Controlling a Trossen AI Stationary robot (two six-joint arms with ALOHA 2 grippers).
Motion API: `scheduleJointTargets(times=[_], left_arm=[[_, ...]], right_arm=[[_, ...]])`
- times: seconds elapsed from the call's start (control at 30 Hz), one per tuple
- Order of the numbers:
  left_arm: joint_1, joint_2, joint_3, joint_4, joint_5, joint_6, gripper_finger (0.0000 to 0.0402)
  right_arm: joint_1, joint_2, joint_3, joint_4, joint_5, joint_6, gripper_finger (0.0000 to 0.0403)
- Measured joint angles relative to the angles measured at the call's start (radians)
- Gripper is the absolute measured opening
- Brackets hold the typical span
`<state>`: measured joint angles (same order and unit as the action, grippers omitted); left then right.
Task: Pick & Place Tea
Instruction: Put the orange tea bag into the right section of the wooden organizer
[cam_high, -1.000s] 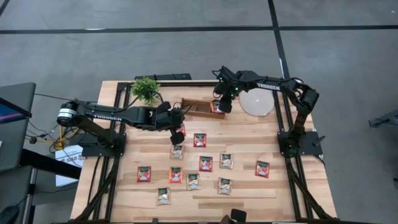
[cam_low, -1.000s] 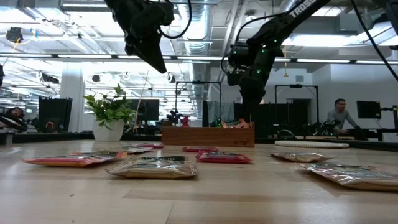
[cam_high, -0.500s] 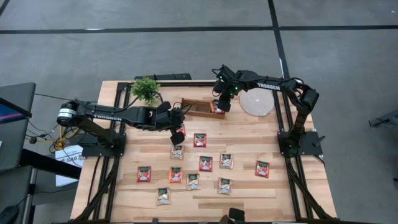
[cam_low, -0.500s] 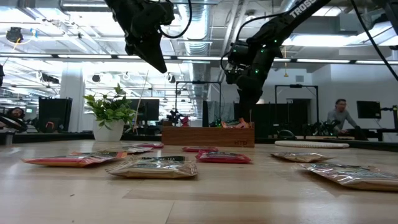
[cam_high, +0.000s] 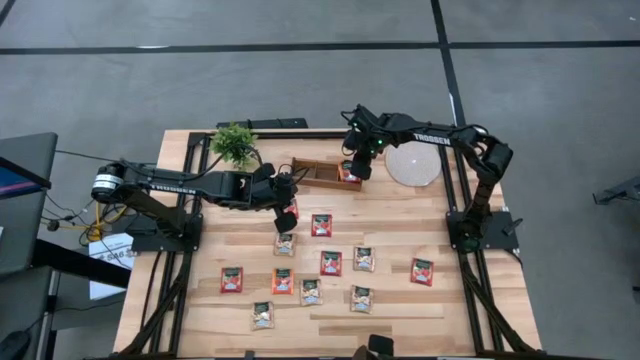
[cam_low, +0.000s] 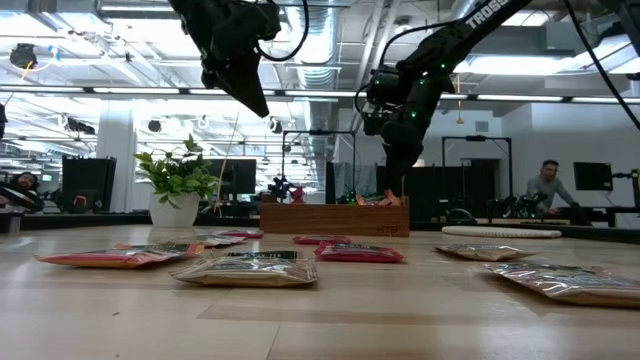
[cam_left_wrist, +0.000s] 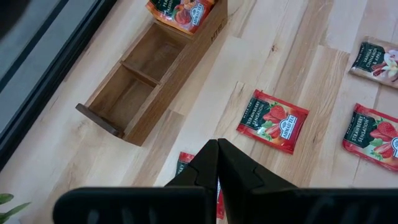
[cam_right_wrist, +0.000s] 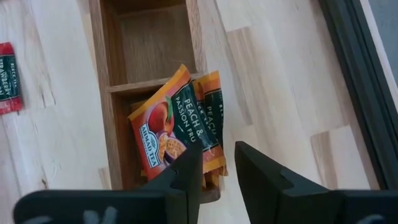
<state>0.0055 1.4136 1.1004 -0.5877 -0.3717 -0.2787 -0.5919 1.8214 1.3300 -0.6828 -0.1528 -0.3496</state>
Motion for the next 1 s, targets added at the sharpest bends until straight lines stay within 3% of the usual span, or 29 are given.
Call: scheduleJointTargets(times=[1.0], left_arm=[[0.000,0.000,0.000,0.000,0.000,-0.003,0.0000]], right_arm=[[0.016,0.000,0.000,-0.014,-0.001,-0.017,0.0053]])
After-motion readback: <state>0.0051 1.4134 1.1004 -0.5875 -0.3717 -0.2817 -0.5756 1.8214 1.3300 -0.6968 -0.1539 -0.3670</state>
